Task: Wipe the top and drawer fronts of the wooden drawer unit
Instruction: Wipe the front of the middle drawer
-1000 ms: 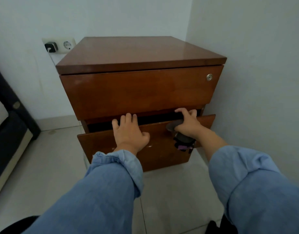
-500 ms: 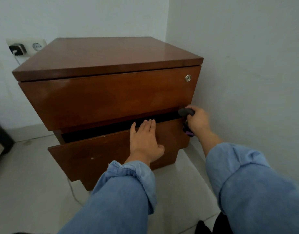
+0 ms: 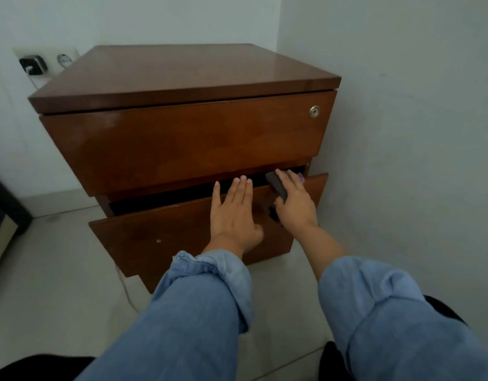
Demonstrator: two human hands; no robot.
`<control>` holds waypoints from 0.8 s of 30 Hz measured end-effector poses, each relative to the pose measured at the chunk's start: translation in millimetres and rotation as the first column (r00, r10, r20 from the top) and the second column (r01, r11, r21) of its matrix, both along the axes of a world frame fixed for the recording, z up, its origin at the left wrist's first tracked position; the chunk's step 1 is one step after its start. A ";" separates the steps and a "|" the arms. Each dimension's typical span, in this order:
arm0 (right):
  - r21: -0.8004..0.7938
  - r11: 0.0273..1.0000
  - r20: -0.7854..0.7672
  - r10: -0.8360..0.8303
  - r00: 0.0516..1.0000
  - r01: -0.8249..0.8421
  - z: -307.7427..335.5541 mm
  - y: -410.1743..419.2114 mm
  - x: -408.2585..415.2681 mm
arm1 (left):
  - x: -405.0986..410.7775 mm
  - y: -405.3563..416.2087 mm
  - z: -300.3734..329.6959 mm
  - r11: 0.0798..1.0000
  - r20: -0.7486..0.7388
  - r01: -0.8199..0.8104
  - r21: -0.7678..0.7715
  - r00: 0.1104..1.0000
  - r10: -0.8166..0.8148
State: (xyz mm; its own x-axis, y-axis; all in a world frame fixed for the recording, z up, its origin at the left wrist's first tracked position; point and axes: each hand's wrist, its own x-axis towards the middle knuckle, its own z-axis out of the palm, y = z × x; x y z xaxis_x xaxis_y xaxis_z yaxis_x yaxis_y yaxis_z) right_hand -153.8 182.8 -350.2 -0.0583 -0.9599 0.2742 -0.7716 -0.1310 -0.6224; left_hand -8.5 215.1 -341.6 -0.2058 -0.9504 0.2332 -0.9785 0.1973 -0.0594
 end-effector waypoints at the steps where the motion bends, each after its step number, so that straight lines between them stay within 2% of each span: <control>1: 0.027 1.000 -0.012 -0.001 1.000 0.002 3.0 -1.3 -1.5 | 9.0 5.0 -1.0 0.999 0.002 -0.026 -0.028 1.000 0.026; 5: 0.087 0.996 -0.008 -0.023 1.000 0.024 7.6 -0.9 2.2 | 54.0 27.1 -11.2 0.978 0.035 -0.173 -0.114 0.983 0.178; 9: 0.131 0.972 0.147 -0.215 0.966 0.196 12.0 -2.9 12.9 | 89.3 42.9 -18.6 0.950 0.038 -0.296 -0.100 0.953 0.301; 16: -0.091 0.897 0.180 -0.411 0.893 0.432 12.0 -2.4 43.7 | 102.3 38.7 -19.6 0.959 0.021 -0.282 -0.035 0.959 0.283; 20: 0.003 0.878 0.294 -0.459 0.838 0.479 18.6 -11.5 48.1 | 108.5 25.9 -16.3 0.962 0.003 -0.273 -0.001 0.962 0.273; 24: 0.072 0.892 0.314 -0.445 0.839 0.447 29.9 -22.0 56.9 | 108.5 17.8 -18.7 0.959 -0.065 -0.284 -0.008 0.957 0.283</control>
